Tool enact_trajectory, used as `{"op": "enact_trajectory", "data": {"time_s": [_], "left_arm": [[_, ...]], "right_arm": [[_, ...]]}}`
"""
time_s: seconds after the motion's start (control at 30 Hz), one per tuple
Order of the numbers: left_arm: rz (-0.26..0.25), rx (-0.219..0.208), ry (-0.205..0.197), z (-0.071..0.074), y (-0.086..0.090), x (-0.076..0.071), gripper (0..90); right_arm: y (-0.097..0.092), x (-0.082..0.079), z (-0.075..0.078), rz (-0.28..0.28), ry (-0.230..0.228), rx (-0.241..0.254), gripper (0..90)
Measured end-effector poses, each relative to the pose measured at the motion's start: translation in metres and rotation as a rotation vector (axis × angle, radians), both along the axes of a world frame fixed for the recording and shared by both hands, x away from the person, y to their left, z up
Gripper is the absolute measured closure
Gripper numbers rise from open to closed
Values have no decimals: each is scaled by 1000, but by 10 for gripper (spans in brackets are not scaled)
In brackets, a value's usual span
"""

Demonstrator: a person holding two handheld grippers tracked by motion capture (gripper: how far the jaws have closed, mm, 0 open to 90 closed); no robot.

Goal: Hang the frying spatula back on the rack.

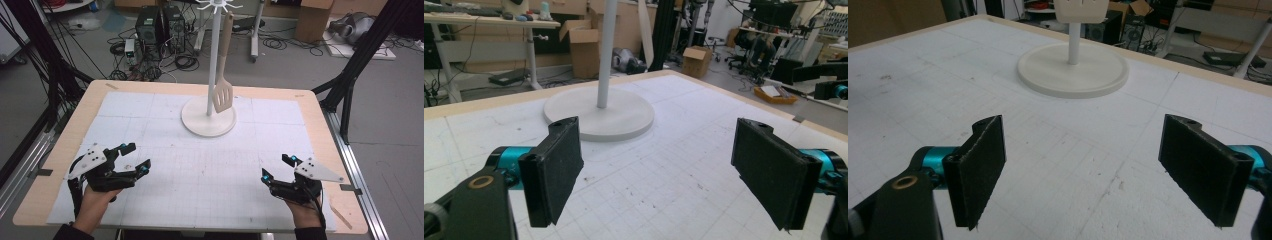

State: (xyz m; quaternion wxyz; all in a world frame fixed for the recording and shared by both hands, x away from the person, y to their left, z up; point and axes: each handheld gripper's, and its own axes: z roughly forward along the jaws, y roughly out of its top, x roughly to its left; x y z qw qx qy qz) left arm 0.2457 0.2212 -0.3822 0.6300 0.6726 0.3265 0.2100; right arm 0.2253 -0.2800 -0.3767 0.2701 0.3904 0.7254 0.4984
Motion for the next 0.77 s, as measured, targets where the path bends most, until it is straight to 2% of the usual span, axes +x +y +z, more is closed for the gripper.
{"op": "enact_trajectory", "data": {"time_s": [0.43,0.77], "left_arm": [[14,5,22,-4,6,1,215],[13,-3,39,-8,6,3,217]], "right_arm": [[-3,0,-1,-14,-17,-2,175],[-3,0,-2,-15,-8,4,175]]}}
